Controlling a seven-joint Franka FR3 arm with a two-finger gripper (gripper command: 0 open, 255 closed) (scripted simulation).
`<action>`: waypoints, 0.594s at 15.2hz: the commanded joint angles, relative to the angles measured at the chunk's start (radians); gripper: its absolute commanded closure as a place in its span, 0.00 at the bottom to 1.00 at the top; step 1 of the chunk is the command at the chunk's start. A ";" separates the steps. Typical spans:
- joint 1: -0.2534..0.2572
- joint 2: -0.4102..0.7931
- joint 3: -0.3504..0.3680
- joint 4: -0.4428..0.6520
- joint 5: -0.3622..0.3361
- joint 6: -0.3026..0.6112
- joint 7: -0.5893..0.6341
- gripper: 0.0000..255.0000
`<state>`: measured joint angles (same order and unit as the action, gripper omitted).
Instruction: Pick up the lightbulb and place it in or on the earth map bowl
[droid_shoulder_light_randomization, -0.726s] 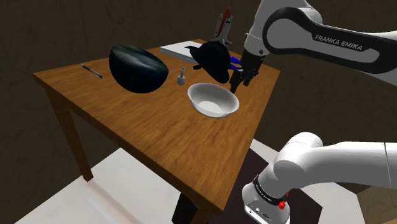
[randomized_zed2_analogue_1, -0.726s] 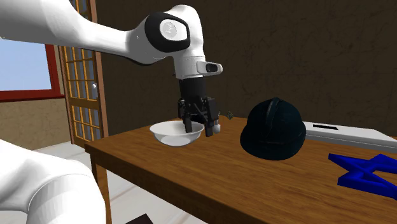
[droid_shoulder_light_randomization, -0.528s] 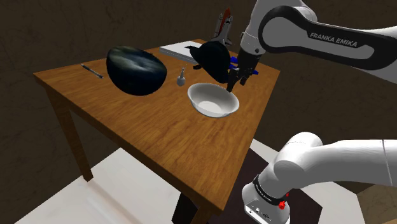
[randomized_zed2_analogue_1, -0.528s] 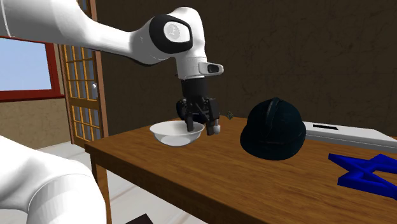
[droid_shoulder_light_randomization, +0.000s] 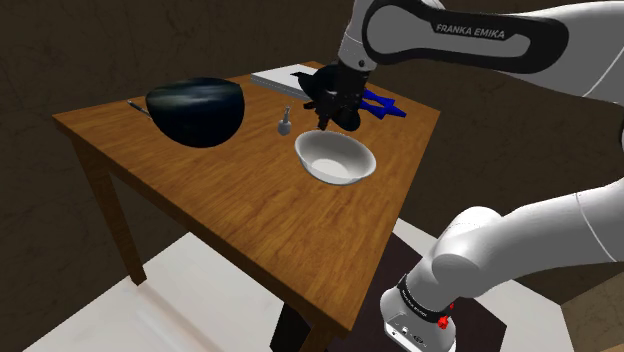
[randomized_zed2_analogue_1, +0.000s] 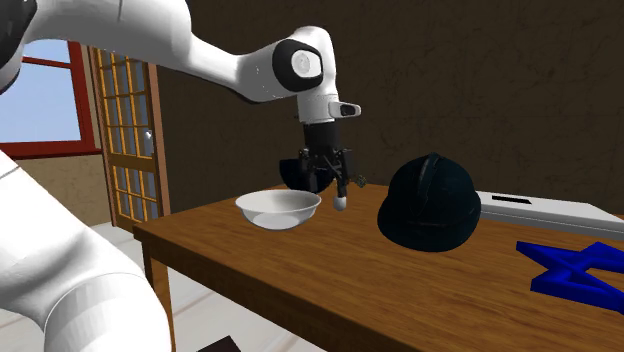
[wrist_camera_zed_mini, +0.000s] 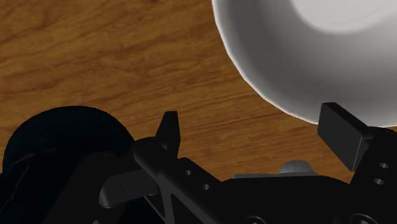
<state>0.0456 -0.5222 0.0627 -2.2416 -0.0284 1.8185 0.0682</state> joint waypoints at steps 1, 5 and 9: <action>0.009 0.061 0.010 0.045 0.014 0.028 0.009 0.00; 0.025 0.188 0.031 0.161 0.038 0.062 0.026 0.00; 0.035 0.274 0.045 0.236 0.049 0.090 0.038 0.00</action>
<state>0.0795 -0.2658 0.1061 -2.0150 0.0192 1.8966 0.1056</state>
